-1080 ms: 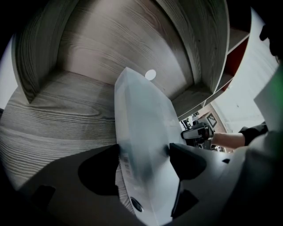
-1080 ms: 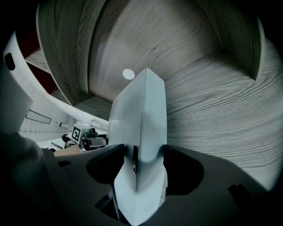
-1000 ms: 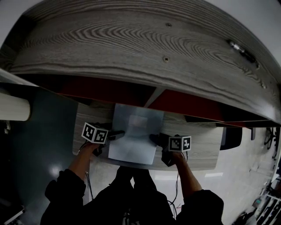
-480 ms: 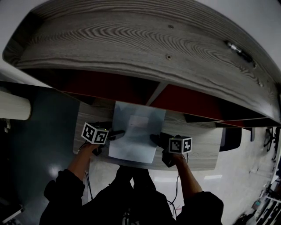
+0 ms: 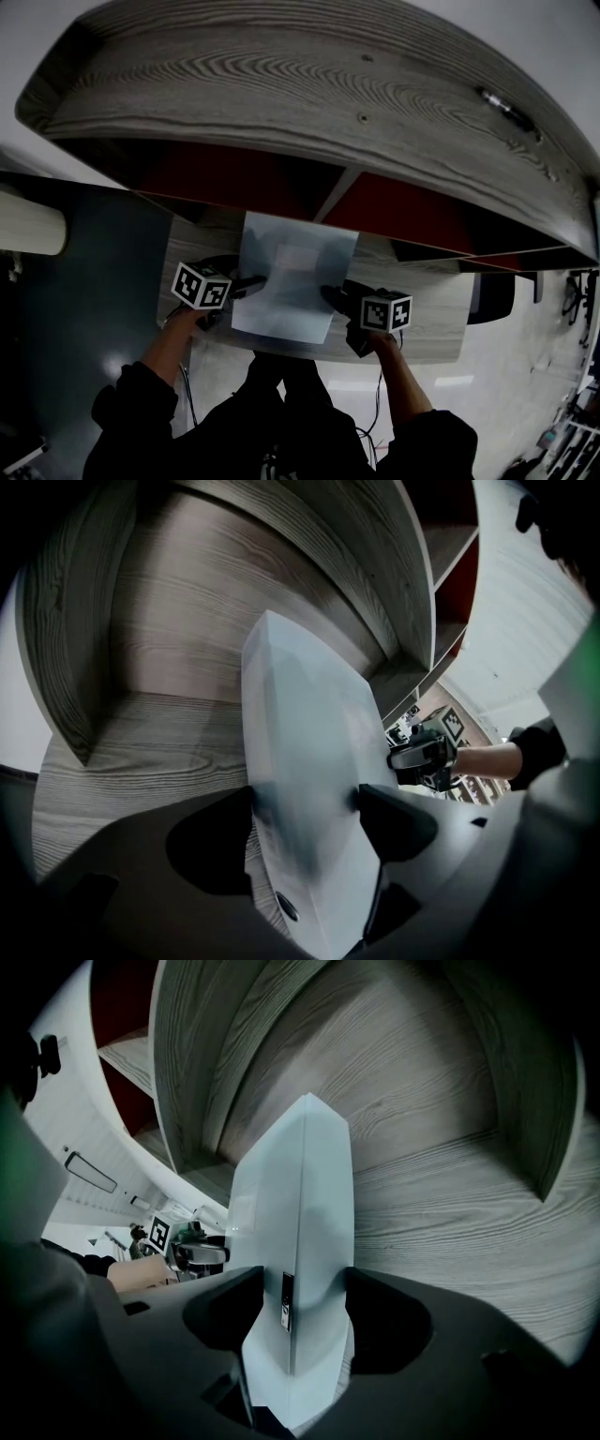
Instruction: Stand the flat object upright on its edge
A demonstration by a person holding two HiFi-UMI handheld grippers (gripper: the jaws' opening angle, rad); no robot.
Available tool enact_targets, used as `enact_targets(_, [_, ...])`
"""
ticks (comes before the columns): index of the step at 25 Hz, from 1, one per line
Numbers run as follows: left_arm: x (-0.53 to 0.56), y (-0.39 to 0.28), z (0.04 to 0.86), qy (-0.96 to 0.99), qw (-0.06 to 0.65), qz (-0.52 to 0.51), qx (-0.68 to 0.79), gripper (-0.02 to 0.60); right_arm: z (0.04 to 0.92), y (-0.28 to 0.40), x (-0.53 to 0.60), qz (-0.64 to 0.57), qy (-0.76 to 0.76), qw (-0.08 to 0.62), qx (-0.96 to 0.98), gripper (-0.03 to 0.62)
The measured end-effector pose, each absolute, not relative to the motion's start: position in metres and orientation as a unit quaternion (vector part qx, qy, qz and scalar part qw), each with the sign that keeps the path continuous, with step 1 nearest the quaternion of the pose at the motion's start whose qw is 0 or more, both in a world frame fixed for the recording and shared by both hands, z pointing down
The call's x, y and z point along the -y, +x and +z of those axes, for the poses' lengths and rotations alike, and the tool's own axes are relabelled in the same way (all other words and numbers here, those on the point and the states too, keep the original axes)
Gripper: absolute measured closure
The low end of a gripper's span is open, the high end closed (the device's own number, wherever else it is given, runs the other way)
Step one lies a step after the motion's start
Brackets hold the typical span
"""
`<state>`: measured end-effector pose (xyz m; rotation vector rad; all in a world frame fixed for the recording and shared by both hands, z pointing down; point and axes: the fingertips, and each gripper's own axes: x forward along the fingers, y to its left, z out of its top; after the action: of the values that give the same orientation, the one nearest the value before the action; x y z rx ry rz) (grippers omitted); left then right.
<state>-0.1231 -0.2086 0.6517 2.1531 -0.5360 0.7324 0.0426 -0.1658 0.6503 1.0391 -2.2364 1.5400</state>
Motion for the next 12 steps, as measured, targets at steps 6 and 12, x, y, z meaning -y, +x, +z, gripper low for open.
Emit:
enact_targets(6, [0.210, -0.128, 0.642, 0.858, 0.370, 0.286, 0.216, 0.221, 0.640, 0.040, 0.169, 0.496, 0.362, 0.121, 0.780, 0.340])
enact_targets(12, [0.211, -0.132, 0.633, 0.865, 0.347, 0.290, 0.217, 0.221, 0.628, 0.034, 0.169, 0.473, 0.359, 0.120, 0.795, 0.339])
